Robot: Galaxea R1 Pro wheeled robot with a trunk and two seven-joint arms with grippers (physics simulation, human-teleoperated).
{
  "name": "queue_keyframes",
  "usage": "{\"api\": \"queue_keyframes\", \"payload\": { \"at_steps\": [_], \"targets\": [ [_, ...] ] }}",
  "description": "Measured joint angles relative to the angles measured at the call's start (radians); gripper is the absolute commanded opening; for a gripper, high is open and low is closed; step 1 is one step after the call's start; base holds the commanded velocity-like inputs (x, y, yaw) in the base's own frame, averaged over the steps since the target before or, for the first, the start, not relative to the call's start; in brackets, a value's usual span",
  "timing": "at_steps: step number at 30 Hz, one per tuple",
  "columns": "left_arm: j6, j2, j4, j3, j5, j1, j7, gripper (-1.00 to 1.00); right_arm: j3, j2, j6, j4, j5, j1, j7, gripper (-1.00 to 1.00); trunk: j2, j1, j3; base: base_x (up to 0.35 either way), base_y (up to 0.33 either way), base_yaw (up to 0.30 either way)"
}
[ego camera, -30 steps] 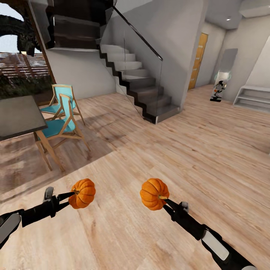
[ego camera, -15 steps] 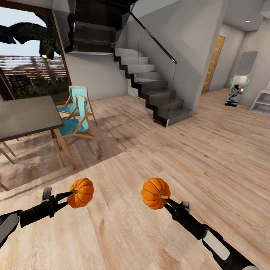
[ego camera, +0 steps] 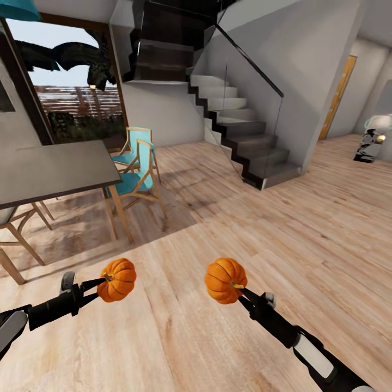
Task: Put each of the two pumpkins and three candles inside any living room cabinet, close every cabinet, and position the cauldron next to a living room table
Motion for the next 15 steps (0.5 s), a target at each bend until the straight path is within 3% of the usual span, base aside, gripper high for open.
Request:
{"api": "queue_keyframes", "payload": {
  "at_steps": [4, 15],
  "targets": [
    [-0.001, 0.0, 0.015, 0.001, -0.003, 0.0, 0.0, -1.0, 0.0, -0.004, 0.0, 0.0, -0.002, 0.0, 0.004, -1.0, 0.0, 0.0, 0.004, 0.0, 0.175, 0.158],
    [-0.002, 0.0, 0.028, 0.001, -0.004, 0.0, 0.0, -1.0, 0.0, -0.005, 0.0, 0.0, -0.003, 0.0, 0.002, -1.0, 0.0, 0.0, 0.005, 0.0, 0.284, 0.012]
  ]
}}
